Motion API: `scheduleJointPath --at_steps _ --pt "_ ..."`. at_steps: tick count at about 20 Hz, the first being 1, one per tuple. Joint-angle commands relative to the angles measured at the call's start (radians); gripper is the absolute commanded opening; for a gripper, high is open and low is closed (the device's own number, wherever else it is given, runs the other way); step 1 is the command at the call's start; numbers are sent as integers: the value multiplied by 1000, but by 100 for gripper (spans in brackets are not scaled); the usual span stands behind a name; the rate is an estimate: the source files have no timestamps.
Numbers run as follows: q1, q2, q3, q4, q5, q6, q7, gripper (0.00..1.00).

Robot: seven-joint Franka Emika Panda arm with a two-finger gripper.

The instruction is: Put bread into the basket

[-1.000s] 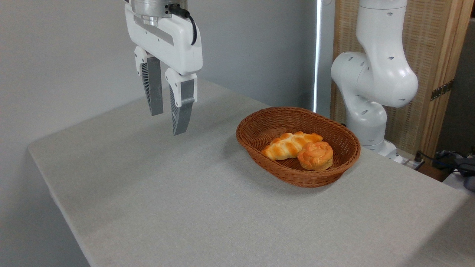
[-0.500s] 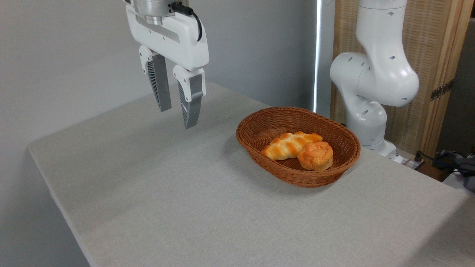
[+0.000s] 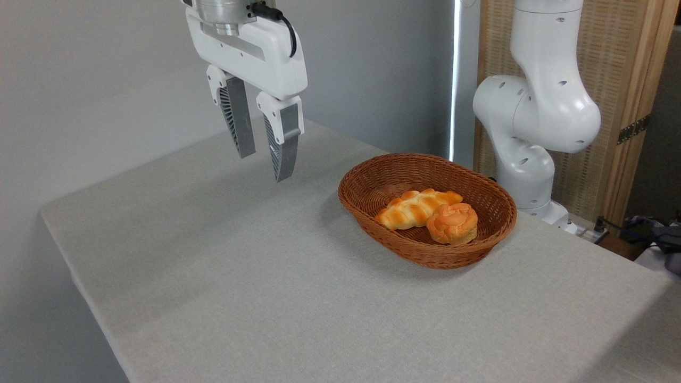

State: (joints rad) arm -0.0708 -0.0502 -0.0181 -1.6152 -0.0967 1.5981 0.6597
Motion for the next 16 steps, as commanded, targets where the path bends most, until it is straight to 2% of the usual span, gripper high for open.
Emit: scheduleJointPath --at_steps 1,3,6,16 --pt "2 7 3 26 44 -32 -14 100" --pt "2 7 1 26 66 -32 -11 100" --pt "2 7 3 26 55 -32 -3 100" --pt "0 7 1 26 66 -32 0 100"
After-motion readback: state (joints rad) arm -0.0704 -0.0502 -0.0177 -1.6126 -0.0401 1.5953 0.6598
